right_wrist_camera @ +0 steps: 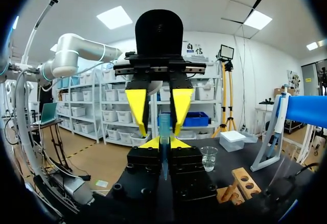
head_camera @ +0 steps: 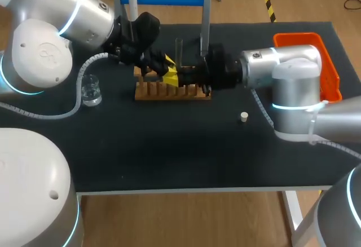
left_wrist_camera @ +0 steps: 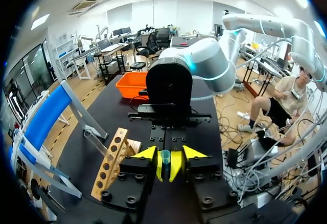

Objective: Invert the test tube, pick up the pipette, mount the tip to pipette, aspirate from beaker and dispense into the tube, eject the tip, return the pipette, and cap with the stopper.

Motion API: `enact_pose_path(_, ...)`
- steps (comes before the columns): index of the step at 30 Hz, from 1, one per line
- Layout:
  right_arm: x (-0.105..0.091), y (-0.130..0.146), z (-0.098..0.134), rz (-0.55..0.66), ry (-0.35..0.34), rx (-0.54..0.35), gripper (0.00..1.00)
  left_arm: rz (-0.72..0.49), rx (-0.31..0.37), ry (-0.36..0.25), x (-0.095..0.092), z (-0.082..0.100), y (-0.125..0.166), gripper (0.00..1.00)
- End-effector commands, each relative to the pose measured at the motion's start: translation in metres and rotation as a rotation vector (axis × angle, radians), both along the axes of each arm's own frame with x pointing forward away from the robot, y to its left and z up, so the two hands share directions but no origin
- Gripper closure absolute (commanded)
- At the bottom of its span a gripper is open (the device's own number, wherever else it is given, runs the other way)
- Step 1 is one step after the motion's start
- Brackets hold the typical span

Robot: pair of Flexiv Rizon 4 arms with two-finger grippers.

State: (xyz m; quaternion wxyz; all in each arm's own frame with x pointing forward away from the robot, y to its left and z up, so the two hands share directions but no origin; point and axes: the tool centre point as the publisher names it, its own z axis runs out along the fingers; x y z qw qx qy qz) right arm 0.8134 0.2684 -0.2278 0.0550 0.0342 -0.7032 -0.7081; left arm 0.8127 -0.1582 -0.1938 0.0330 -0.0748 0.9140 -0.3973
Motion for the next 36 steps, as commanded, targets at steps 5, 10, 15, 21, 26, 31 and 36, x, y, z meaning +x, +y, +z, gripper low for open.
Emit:
enact_pose_path(5,-0.009,-0.034,-0.001,0.004,-0.006,-0.001,1.00,0.000,0.002,0.002,0.000,0.001,0.000,0.00)
enact_pose_path(10,-0.016,-0.063,-0.003,-0.002,-0.014,-0.009,1.00,0.000,0.002,0.002,0.000,0.001,0.000,0.00)
enact_pose_path(15,-0.028,-0.107,-0.006,-0.011,-0.025,-0.020,1.00,0.000,0.002,0.002,0.000,0.001,0.000,0.00)
enact_pose_path(21,-0.040,-0.165,-0.008,-0.051,-0.033,-0.020,1.00,0.000,0.002,0.002,0.000,0.001,0.000,0.00)
enact_pose_path(26,-0.050,-0.201,-0.015,-0.078,-0.031,-0.012,1.00,0.000,0.002,0.002,0.000,0.001,0.000,0.00)
enact_pose_path(31,-0.056,-0.228,-0.022,-0.083,-0.031,-0.003,1.00,0.000,0.002,0.002,0.000,0.001,0.000,0.00)
enact_pose_path(36,-0.061,-0.248,-0.030,-0.090,-0.023,0.003,1.00,0.000,0.002,0.002,0.000,0.001,0.000,0.00)
